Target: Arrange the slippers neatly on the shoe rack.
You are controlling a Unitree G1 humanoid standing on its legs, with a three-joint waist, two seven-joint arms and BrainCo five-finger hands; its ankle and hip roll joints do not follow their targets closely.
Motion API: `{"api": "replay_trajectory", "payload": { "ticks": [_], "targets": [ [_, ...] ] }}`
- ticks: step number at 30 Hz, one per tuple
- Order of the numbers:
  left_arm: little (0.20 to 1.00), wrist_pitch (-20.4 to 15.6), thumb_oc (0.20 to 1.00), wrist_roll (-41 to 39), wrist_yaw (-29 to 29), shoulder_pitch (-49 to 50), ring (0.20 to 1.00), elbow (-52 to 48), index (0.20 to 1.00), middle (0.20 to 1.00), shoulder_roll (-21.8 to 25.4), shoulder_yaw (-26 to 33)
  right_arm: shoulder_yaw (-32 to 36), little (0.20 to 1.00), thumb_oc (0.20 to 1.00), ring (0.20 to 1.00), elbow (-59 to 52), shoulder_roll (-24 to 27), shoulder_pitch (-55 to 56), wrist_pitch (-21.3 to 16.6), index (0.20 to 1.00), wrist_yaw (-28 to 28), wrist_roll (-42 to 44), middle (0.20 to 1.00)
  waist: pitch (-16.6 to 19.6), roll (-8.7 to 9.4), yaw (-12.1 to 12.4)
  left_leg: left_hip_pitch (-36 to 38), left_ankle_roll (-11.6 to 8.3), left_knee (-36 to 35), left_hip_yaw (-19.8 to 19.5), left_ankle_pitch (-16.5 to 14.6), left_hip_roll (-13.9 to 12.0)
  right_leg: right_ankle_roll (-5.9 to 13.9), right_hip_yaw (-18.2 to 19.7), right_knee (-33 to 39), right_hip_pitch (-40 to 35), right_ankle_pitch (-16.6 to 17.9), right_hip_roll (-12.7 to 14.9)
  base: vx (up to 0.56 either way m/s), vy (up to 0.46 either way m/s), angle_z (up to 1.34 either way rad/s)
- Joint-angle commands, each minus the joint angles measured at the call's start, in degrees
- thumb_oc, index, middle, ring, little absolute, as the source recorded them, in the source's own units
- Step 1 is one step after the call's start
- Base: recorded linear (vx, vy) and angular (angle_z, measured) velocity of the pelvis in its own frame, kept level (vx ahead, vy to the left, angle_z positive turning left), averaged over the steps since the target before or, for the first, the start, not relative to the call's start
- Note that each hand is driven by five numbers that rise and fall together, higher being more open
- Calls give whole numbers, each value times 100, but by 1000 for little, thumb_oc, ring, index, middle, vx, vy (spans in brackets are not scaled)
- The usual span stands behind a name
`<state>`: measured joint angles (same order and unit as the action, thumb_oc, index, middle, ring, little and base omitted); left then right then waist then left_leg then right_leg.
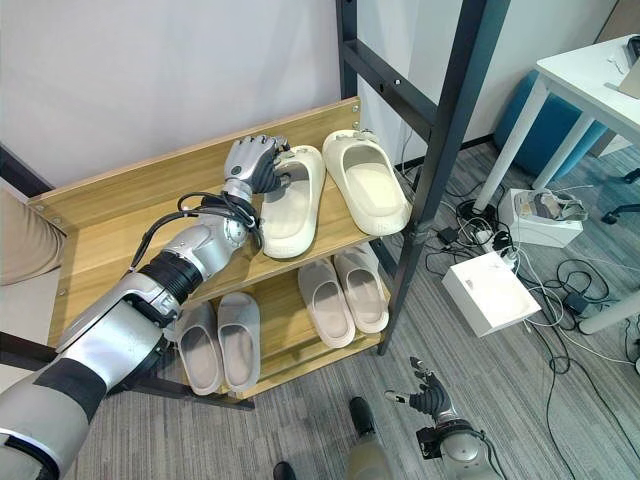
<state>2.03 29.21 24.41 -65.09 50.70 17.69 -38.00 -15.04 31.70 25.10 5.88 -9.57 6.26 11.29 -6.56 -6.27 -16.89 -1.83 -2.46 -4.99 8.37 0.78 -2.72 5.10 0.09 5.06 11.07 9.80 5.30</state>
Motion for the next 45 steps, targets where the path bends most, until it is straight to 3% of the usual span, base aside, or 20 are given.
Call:
{"api": "replay_trajectory", "payload": {
  "ticks": [1,9,10,15,20,26,28,31,34,38,45],
  "targets": [
    [1000,-164,1000,-162,-384,34,1000,114,1000,1000,-246,36,217,1000,1000,1000,-71,15,-170,-214,1000,58,42,1000,-358,150,-124,369,-178,-1,-92,-149,-68,188,-240,-6,-857,-1026,-151,23,-26,10],
    [1000,-198,1000,160,-513,46,1000,-1083,1000,1000,187,194,310,1000,1000,1000,40,-98,-103,-160,1000,-65,128,1000,-352,194,107,416,-176,-1,-314,-141,-42,175,-480,-6,-1047,-1097,-129,3,-15,12],
    [1000,-280,1000,185,-506,204,1000,-1717,1000,1000,484,462,373,1000,1000,1000,152,-126,-110,-122,1000,-69,87,1000,-348,211,236,418,-180,-1,-390,-130,-44,167,-579,-6,-1106,-1118,-123,-10,-15,13],
    [1000,-357,1000,154,-515,537,1000,-2376,1000,1000,779,787,381,1000,1000,1000,262,-146,-179,-92,1000,-72,35,1000,-331,232,338,424,-184,-1,-442,-122,-45,152,-651,-6,-1147,-1139,-128,-17,-10,15],
    [1000,-653,1000,-267,-562,1135,1000,-3347,1000,1000,1013,1278,300,1000,1000,1000,576,-171,-458,-10,1000,-49,-120,1000,-289,271,532,413,-197,-1,-526,-91,-61,114,-745,-6,-1201,-1166,-136,-22,-14,10],
    [1000,-1163,1000,-1995,-700,2241,1000,-4328,1000,1000,878,1923,250,1000,1000,1000,774,-162,-919,44,1000,54,-139,1000,-250,308,772,396,-181,-1,-630,-52,-37,96,-859,-6,-1250,-1159,-118,-16,-6,12],
    [1000,-1331,1000,-3063,-948,2795,1000,-4621,1000,1000,746,2155,294,1000,1000,1000,712,-163,-888,72,1000,56,-123,1000,-242,317,821,405,-176,-1,-637,-44,-36,87,-867,-6,-1265,-1153,-116,0,0,0],
    [1000,-1410,1000,-4711,-1416,3465,1000,-4896,1000,1000,474,2157,323,1000,1000,1000,672,-180,-838,139,1000,65,-101,1000,-218,304,864,426,-173,-1,-669,-32,-40,70,-887,-6,-1303,-1159,-114,0,5,4],
    [1000,-1252,1000,-5810,-1771,3855,1000,-5144,1000,1000,392,1997,299,1000,1000,1000,646,-209,-797,199,1000,30,-58,1000,-200,301,886,441,-167,-1,-699,-28,-50,60,-910,-6,-1332,-1170,-122,-3,0,12],
    [1000,-868,1000,-6261,-2153,4223,1000,-5393,1000,1000,642,1655,255,1000,1000,1000,564,-234,-621,277,1000,-95,1,1000,-163,302,896,449,-167,-1,-710,-18,-59,60,-912,-6,-1353,-1190,-138,3,5,5],
    [1000,-567,1000,-6225,-2285,4258,1000,-5033,1000,1000,524,1192,90,1000,1000,1000,535,-233,-599,359,1000,-228,79,1000,-159,303,854,427,-163,-1,-710,-3,-57,63,-886,-6,-1318,-1187,-145,1,0,1]
  ]
}}
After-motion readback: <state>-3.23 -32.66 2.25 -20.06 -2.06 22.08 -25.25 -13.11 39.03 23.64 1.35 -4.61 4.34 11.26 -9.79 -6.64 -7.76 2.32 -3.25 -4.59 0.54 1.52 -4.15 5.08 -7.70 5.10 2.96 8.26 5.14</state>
